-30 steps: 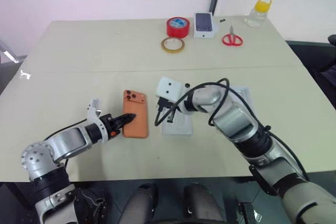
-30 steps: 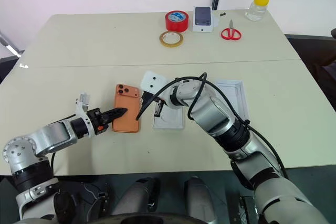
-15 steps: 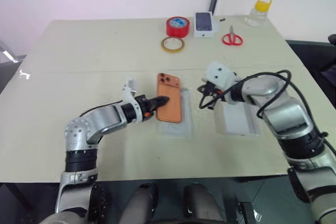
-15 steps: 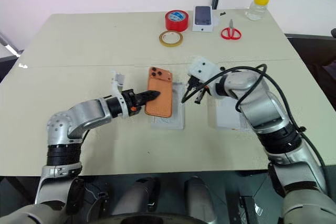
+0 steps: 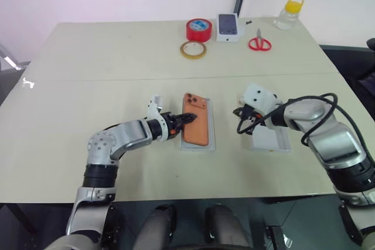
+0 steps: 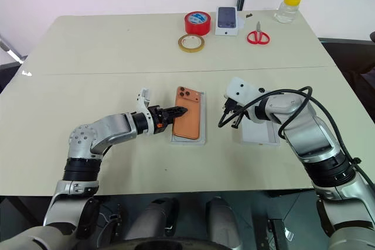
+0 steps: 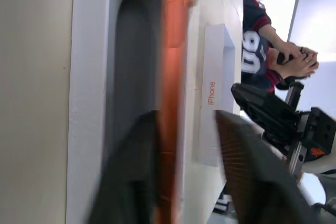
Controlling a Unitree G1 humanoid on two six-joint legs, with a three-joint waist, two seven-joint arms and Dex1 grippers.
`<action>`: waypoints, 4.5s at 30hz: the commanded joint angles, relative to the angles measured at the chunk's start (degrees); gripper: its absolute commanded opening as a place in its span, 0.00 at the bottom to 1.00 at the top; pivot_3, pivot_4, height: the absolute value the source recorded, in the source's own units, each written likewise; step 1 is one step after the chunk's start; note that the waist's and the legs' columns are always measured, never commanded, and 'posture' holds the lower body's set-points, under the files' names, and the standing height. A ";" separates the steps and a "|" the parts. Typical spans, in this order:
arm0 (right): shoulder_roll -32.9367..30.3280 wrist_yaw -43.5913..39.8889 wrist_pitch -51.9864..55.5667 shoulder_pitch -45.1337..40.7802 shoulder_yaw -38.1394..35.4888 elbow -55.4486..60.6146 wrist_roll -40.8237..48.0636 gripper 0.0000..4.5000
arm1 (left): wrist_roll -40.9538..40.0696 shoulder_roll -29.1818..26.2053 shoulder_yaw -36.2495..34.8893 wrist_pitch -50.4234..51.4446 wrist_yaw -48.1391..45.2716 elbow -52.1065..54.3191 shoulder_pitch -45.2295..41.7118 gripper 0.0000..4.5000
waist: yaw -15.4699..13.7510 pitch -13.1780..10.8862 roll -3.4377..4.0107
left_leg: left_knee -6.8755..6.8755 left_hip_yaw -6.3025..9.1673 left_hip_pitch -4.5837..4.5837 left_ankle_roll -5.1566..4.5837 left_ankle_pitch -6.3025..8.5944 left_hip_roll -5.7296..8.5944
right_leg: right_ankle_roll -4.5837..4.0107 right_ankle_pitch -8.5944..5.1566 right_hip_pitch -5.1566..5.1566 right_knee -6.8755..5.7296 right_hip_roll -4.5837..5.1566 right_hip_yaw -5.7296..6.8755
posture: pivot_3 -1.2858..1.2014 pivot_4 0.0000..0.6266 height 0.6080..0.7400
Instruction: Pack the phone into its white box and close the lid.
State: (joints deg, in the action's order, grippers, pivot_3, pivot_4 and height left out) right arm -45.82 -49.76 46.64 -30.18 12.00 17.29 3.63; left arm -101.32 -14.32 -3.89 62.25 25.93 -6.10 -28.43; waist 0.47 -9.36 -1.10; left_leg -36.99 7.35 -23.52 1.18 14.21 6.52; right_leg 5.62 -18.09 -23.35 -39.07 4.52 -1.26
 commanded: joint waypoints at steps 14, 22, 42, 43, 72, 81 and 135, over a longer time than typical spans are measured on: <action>2.63 0.90 -0.65 -2.43 1.21 1.20 0.11 0.00 | 10.68 -10.55 2.96 8.93 -9.77 7.10 -5.41 0.94 | 0.23 0.01 0.01 | 0.01 0.00 0.02 0.00 0.00 -0.02 | 0.00 0.00 0.00 -0.02 -0.02 0.00 | 0.52 0.24 1.00; 3.45 1.58 -0.50 -2.89 1.61 0.73 -0.03 0.00 | 22.13 -18.73 1.07 7.10 -20.96 15.07 -6.28 0.94 | 0.26 0.00 0.00 | 0.04 0.01 0.01 0.00 0.00 -0.02 | 0.00 0.00 -0.03 -0.01 -0.01 0.00 | 0.52 0.24 1.00; 5.94 4.27 3.75 -5.84 12.25 -0.74 -6.10 0.00 | 77.19 -25.69 29.17 -16.70 -56.95 10.80 -10.52 0.00 | 0.25 -0.03 0.03 | 0.11 0.02 -0.02 -0.03 0.02 0.00 | -0.01 0.00 -0.02 0.09 0.02 0.03 | 0.52 0.24 1.00; 6.32 4.19 3.97 -6.11 12.77 -0.56 -6.18 0.00 | 78.07 -24.70 30.12 -17.19 -58.72 10.39 -11.35 0.00 | 0.23 -0.03 0.02 | 0.11 0.01 -0.02 -0.03 0.02 0.00 | 0.00 0.00 -0.02 0.09 0.02 0.03 | 0.52 0.24 1.00; -7.60 1.45 16.05 7.96 3.72 19.94 -2.07 0.00 | 90.29 0.75 36.74 -19.87 -77.52 3.22 -16.96 0.00 | -1.10 -0.04 0.01 | -0.06 0.11 -0.10 -0.18 0.10 0.03 | 0.05 -0.02 0.11 0.23 0.05 0.20 | 0.52 0.24 1.00; -8.95 1.60 15.23 8.90 2.24 19.49 -2.19 0.00 | 92.32 0.25 35.34 -20.46 -78.55 2.16 -16.77 0.00 | -1.19 -0.04 0.01 | -0.07 0.11 -0.10 -0.18 0.10 0.04 | 0.05 -0.02 0.12 0.23 0.06 0.20 | 0.52 0.24 1.00; 16.50 25.23 45.86 -16.47 -35.11 -3.24 35.88 0.01 | 83.35 -15.89 10.14 -41.68 -85.25 9.97 -0.69 0.00 | 0.45 -0.04 0.08 | -0.01 0.09 -0.07 -0.16 0.08 -0.04 | 0.03 0.00 0.00 -0.01 -0.01 0.16 | 0.52 0.24 1.00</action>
State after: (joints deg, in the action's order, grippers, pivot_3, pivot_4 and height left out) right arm -31.31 -24.15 92.10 -46.37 -20.02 13.25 30.79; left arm -16.95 -29.58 9.31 20.97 -60.43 4.57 -28.05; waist 0.92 -9.39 -1.02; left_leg -37.00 7.45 -23.58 1.02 14.29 6.47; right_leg 5.65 -18.09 -23.35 -39.08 4.50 -1.09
